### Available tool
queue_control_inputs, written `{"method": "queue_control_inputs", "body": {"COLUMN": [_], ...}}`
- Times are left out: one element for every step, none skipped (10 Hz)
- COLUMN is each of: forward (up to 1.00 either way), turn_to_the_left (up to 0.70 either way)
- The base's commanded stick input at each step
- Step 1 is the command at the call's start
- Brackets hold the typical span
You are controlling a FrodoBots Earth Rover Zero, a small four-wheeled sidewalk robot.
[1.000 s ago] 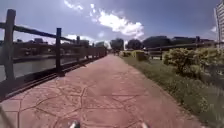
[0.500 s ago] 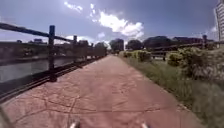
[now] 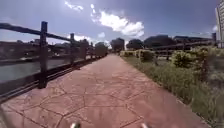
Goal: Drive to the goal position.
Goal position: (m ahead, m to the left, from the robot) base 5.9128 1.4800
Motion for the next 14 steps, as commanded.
{"method": "queue_control_inputs", "body": {"forward": [0.85, 0.85, 0.85, 0.85, 0.85, 0.85, 0.85, 0.85, 0.85, 0.85, 0.85, 0.85, 0.85, 0.85], "turn_to_the_left": [0.0, 0.0, 0.0, 0.0, 0.0, 0.0, 0.0, 0.0, 0.0, 0.0, 0.0, -0.33, -0.04, 0.0]}}
